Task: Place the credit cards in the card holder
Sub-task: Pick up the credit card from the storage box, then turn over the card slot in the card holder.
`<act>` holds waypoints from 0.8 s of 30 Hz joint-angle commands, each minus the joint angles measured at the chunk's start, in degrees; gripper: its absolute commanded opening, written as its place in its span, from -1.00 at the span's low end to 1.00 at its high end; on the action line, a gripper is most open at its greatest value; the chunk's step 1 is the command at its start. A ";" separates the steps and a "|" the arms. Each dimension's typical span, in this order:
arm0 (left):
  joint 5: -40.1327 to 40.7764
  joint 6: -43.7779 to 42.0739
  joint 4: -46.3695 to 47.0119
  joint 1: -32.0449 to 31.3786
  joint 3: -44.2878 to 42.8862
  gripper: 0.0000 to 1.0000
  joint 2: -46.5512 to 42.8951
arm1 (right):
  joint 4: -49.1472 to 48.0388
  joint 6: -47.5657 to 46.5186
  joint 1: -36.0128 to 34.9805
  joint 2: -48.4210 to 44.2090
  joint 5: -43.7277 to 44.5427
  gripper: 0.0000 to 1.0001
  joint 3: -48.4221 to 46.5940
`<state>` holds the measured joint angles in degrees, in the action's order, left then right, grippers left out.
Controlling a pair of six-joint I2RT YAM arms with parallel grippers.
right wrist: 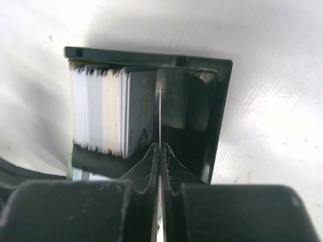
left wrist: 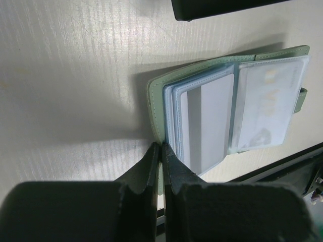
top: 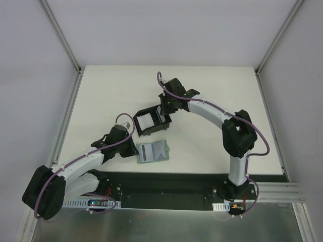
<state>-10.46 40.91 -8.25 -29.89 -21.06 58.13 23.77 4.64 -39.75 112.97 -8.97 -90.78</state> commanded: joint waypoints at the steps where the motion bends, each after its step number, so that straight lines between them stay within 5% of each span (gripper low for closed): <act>1: -1.58 -1.18 -0.10 0.53 -0.39 -1.00 -0.91 | -2.94 -1.39 -1.21 -10.47 5.54 -0.99 3.06; 15: -5.27 -0.92 -0.10 0.53 -0.56 -1.00 -4.16 | -17.52 14.05 -15.44 -29.03 16.70 -0.99 26.87; 24: -6.33 -0.04 -0.10 0.53 0.49 -1.00 -5.75 | -27.28 21.99 -24.67 -23.68 19.96 -0.99 29.71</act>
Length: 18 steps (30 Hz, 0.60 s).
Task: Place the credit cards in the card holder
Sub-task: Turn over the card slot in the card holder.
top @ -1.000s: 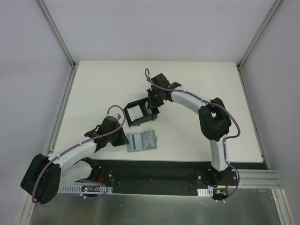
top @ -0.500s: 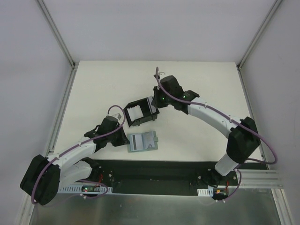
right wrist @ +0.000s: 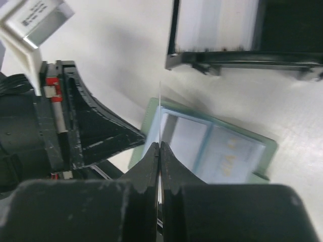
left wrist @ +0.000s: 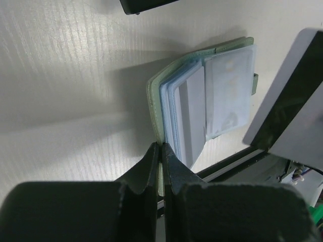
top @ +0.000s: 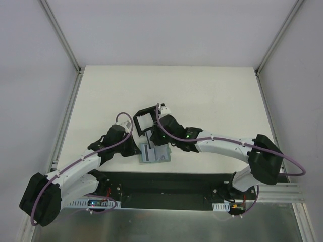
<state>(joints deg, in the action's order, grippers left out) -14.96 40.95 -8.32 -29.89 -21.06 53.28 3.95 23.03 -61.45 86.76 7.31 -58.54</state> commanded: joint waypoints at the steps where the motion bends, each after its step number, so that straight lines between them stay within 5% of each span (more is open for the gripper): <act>1: -1.91 -0.17 -0.03 0.53 0.58 -1.00 -1.15 | -7.46 3.17 -3.84 3.67 4.37 -0.99 -3.32; 18: -1.30 0.01 -0.03 0.53 1.55 -1.00 -3.09 | -2.63 2.81 -6.22 10.97 5.70 -0.99 -7.64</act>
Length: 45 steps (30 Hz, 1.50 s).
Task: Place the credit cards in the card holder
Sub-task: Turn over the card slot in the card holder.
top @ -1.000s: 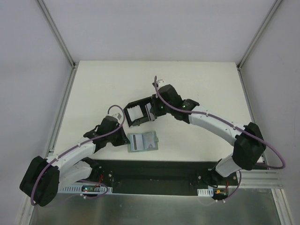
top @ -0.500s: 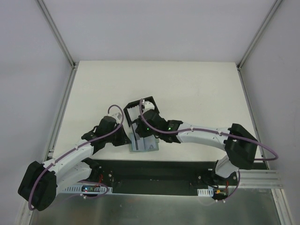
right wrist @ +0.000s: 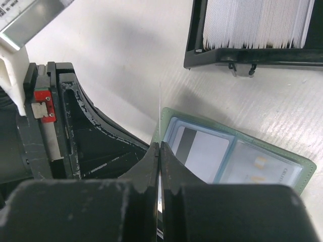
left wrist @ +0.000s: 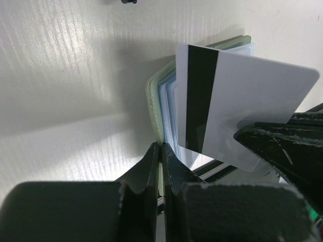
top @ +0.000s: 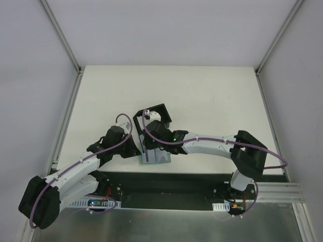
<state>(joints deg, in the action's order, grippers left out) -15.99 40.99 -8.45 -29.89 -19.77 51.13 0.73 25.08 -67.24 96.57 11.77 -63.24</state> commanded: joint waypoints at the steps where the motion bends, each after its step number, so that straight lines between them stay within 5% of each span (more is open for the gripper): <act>1: -0.18 -0.04 0.10 0.53 0.26 -1.00 -1.04 | 0.59 0.85 -0.43 1.33 1.06 -0.99 -2.94; 45: 1.13 0.14 0.01 0.62 0.43 -1.00 -0.69 | 18.69 -3.99 -4.65 2.74 14.42 -0.99 -11.91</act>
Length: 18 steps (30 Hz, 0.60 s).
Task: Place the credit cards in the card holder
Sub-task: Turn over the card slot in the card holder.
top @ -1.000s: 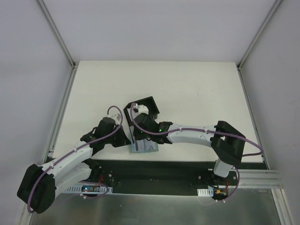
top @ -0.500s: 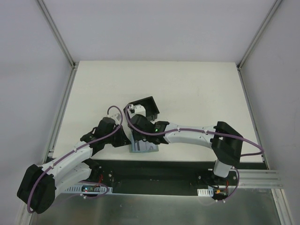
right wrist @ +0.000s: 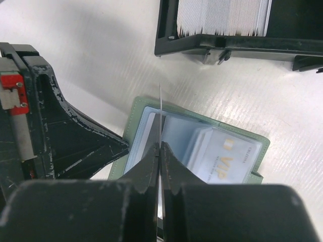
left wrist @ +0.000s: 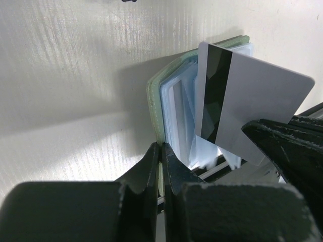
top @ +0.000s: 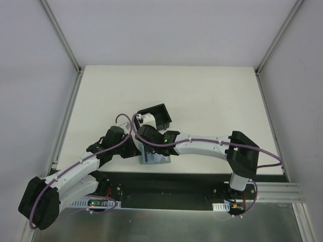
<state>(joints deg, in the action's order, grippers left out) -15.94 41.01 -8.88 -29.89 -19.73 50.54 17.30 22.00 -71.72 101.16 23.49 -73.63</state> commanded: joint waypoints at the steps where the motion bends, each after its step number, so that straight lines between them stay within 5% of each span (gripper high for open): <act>1: 1.27 0.12 0.45 0.53 0.30 -1.00 -0.01 | 2.21 -0.73 -0.17 -2.20 2.79 -0.99 -1.35; 18: 3.64 0.56 0.27 0.53 1.71 -1.00 2.36 | -8.16 -3.19 0.27 -4.04 -10.13 -0.99 0.06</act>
<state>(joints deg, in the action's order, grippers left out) -14.48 41.06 -8.71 -29.89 -19.03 52.05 13.67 20.12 -71.66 101.10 17.06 -73.58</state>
